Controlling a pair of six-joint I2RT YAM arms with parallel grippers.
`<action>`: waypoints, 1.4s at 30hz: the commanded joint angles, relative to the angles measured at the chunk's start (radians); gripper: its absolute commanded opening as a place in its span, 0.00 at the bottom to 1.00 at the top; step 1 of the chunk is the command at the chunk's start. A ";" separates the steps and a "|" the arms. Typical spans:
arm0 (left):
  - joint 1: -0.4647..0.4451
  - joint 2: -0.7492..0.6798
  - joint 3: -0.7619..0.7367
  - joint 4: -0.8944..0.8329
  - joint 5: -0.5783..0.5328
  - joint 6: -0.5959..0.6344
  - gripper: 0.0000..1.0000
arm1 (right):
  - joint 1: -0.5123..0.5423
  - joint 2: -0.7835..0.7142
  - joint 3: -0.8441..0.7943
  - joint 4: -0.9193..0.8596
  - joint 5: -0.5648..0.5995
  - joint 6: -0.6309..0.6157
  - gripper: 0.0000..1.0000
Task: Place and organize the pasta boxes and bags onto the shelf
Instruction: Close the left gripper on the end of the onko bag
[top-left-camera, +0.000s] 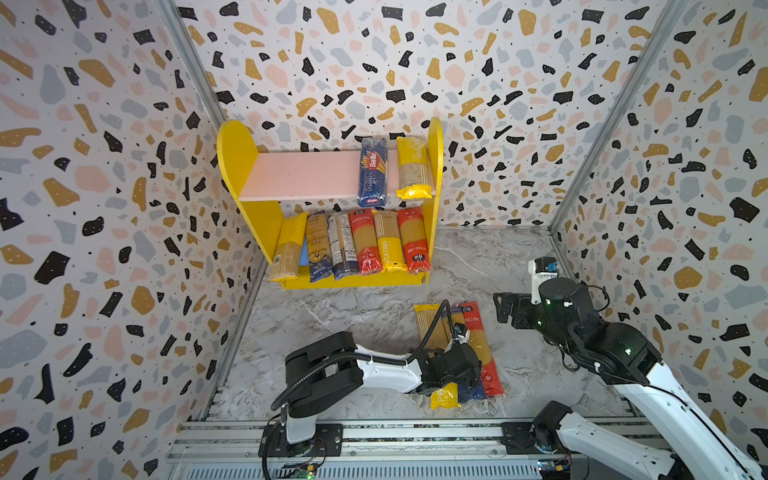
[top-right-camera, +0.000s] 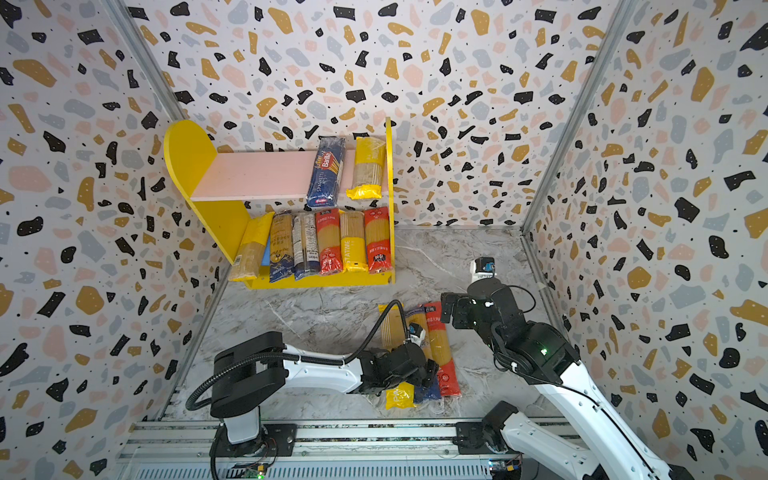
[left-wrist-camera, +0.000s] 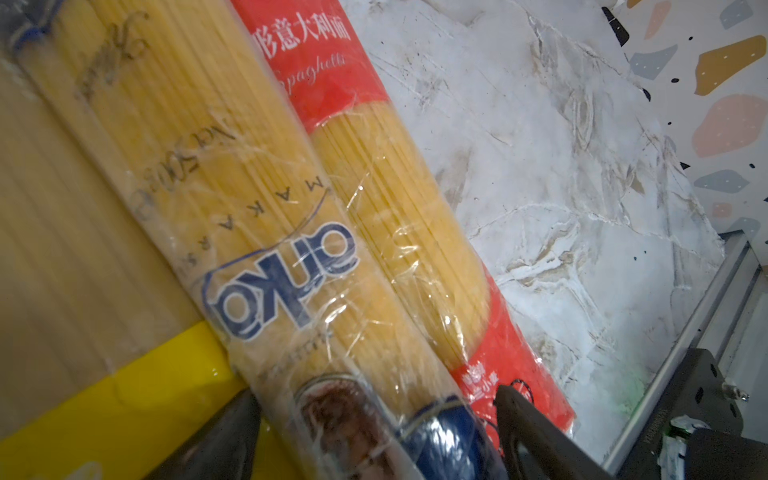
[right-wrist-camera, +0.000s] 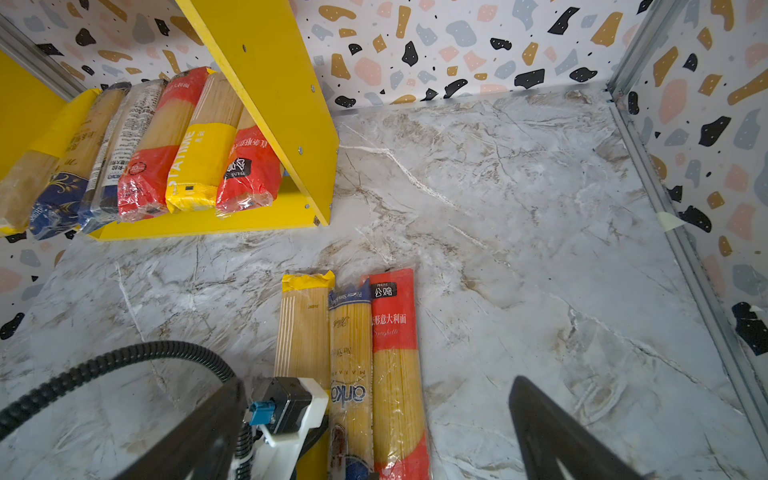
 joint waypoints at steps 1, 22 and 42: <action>-0.003 0.050 -0.006 -0.005 0.057 -0.019 0.88 | 0.003 -0.015 -0.018 0.014 0.005 0.002 0.99; 0.012 0.147 -0.007 0.038 0.066 -0.056 0.38 | 0.003 -0.054 -0.076 0.031 -0.012 -0.003 0.99; 0.063 -0.146 -0.083 -0.073 -0.072 0.149 0.00 | 0.002 0.019 -0.072 0.111 -0.082 -0.022 0.99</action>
